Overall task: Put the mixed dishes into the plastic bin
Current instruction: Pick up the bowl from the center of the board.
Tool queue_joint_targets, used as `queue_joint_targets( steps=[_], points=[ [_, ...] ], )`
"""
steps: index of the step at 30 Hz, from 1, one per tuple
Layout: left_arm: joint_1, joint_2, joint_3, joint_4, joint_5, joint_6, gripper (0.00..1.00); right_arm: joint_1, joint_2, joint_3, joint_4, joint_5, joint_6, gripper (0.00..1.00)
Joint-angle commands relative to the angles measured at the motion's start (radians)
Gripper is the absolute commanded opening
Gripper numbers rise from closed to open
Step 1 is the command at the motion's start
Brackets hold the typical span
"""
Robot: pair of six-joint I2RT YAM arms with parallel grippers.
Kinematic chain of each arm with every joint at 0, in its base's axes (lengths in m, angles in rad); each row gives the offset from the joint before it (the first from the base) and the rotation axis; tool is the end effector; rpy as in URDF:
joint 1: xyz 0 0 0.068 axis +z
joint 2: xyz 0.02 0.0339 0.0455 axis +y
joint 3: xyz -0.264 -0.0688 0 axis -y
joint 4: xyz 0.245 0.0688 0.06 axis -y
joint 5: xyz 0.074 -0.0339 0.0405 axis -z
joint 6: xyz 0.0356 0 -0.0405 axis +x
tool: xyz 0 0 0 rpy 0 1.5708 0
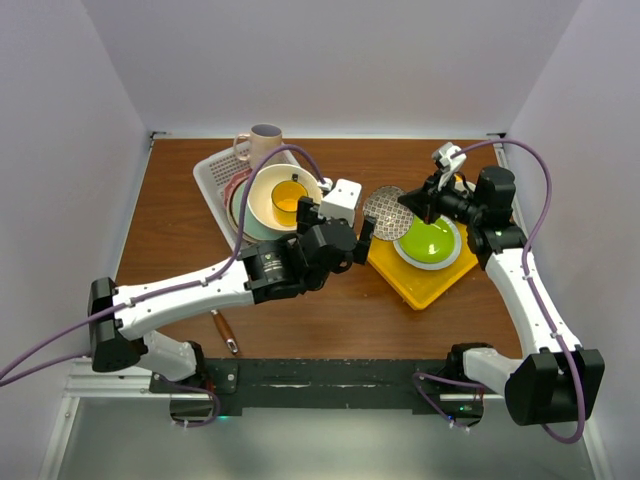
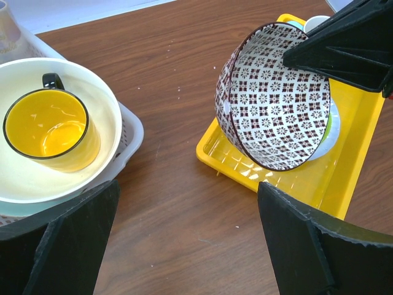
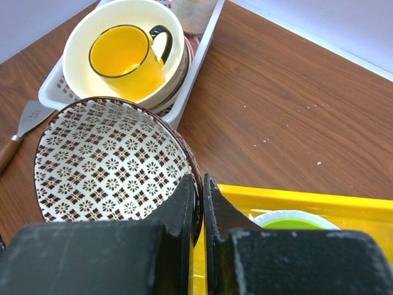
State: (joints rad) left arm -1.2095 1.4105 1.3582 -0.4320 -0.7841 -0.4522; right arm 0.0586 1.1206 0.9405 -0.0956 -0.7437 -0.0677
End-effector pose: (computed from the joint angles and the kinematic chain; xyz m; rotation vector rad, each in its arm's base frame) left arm 0.1343 -0.2843 0.3750 0.2563 1.9018 -0.3113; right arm 0.2515 0.0389 0.3391 -0.6253 1.7130 0.6761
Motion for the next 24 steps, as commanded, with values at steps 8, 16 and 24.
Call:
queue_joint_targets(
  steps=[8, 16, 24],
  points=[
    [-0.012, 0.064, 0.079, 0.045, -0.060, 0.018, 1.00, -0.006, -0.027, 0.004, 0.080, -0.006, 0.023, 0.00],
    [-0.012, 0.107, 0.104, 0.081, -0.063, 0.056, 1.00, -0.006, -0.021, 0.004, 0.080, -0.006, 0.025, 0.00],
    [-0.010, 0.163, 0.136, 0.127, -0.093, 0.090, 1.00, -0.006, -0.022, 0.004, 0.082, -0.008, 0.028, 0.00]
  ],
)
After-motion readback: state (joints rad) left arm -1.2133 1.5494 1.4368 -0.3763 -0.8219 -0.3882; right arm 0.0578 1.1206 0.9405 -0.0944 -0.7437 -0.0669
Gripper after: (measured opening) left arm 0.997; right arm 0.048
